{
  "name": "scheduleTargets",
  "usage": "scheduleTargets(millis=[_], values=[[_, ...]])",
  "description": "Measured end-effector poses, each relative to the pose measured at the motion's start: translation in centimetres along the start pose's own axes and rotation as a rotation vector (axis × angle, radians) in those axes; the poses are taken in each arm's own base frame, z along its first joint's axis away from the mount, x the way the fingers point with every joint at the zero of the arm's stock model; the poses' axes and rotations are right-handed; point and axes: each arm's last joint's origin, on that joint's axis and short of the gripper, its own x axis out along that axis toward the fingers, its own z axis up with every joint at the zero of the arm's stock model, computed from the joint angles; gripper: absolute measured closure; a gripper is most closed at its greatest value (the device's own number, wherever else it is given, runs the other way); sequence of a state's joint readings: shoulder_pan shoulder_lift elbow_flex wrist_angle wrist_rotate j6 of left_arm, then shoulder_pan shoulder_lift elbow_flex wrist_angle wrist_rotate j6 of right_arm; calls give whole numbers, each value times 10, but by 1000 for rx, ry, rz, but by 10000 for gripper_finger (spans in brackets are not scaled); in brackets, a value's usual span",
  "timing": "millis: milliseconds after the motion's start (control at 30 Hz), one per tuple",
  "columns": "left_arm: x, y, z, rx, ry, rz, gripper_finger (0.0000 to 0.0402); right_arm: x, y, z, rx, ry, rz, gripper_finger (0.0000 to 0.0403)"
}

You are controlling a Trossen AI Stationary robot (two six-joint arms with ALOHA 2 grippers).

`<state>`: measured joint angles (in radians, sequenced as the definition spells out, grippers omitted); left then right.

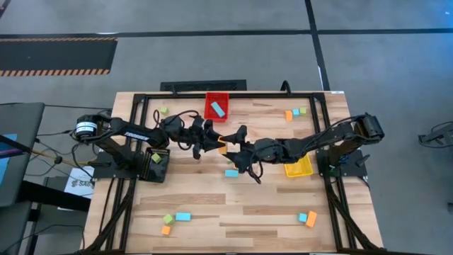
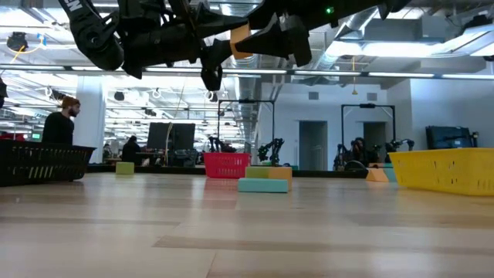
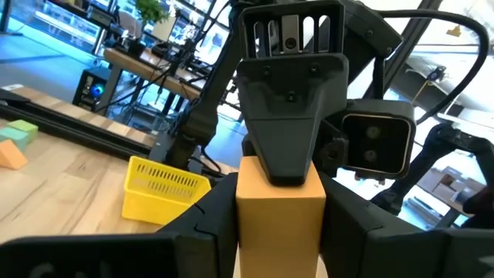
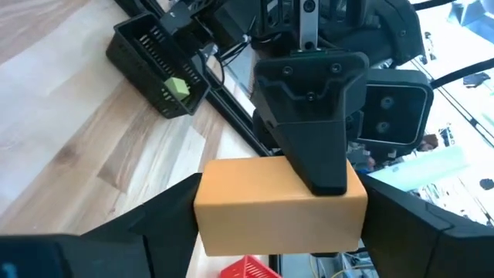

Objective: Sort & place blocks by color
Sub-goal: Put the yellow block into the yellow bin

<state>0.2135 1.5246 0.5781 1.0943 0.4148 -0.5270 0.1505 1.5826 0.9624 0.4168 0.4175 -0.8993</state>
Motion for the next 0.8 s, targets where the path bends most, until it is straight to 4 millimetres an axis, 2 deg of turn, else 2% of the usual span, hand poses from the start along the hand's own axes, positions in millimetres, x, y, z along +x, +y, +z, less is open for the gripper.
scheduleTargets(millis=[167, 500, 700, 800], values=[[0, 0, 0, -3, 10, -19, 287, 0, 0, 0, 4, -13, 5, 96], [0, -2, 0, -10, 11, -35, 265, -5, 8, 10, 56, -44, 30, 100], [0, -2, 4, 87, -3, -64, 224, -11, 19, 15, 33, 18, 29, 100], [-3, 2, 6, 151, 22, -110, 198, -18, 23, 16, 79, 68, 53, 100]])
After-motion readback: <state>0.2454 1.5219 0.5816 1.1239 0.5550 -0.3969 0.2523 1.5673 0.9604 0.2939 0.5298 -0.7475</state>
